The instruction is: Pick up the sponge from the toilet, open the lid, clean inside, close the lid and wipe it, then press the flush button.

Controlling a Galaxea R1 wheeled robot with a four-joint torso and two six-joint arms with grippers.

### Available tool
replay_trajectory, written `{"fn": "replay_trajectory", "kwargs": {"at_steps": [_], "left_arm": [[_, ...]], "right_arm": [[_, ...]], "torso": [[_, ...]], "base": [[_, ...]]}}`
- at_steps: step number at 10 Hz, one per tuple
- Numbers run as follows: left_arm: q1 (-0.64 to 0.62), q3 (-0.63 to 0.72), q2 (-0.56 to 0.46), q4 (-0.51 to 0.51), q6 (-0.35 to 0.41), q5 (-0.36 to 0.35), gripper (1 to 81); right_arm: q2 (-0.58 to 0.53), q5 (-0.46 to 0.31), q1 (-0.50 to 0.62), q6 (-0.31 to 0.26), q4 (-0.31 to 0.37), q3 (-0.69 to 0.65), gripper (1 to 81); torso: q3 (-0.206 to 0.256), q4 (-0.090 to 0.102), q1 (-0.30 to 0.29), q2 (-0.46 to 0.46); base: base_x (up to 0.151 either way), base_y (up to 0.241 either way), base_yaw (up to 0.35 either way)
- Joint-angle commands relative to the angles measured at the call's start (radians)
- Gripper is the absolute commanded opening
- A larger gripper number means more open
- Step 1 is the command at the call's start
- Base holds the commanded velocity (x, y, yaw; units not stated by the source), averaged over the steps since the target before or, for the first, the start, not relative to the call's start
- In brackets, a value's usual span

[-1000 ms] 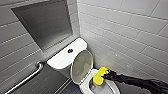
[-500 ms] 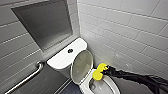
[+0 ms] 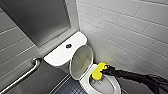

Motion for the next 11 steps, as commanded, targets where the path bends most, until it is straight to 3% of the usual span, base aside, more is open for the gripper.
{"fn": "replay_trajectory", "kwargs": {"at_steps": [1,2,3,4,8,11], "left_arm": [[0.029,0.004,0.001,-0.013,0.006,0.091,81.1],[0.029,0.004,0.002,-0.013,0.006,0.091,81.1],[0.029,0.004,0.004,-0.013,0.006,0.091,81.1],[0.028,0.004,0.004,-0.013,0.006,0.091,81.1],[0.029,0.004,0.007,-0.010,0.006,0.091,81.1],[0.034,0.004,0.008,-0.010,0.006,0.091,81.1]], "right_arm": [[-0.002,-0.017,0.172,0.003,0.010,0.027,1.0],[0.000,-0.019,0.179,0.003,0.010,0.033,1.0],[0.003,-0.019,0.184,0.003,0.012,0.034,1.0],[0.006,-0.019,0.187,0.003,0.012,0.034,1.0],[0.052,-0.016,0.182,0.003,0.010,0.025,1.0],[0.082,0.007,0.129,0.024,0.010,-0.081,1.0]], "torso": [[-0.044,0.000,0.000,0.000],[-0.018,0.000,0.064,-0.100],[-0.024,0.000,0.068,-0.104],[-0.028,0.000,0.015,-0.023],[-0.034,0.000,0.055,-0.097],[-0.034,0.000,0.055,-0.096]], "base": [[0.000,0.000,0.000],[0.000,0.000,0.000],[0.000,0.000,0.000],[0.000,0.000,0.000],[0.000,0.000,0.000],[0.000,0.000,0.000]]}}
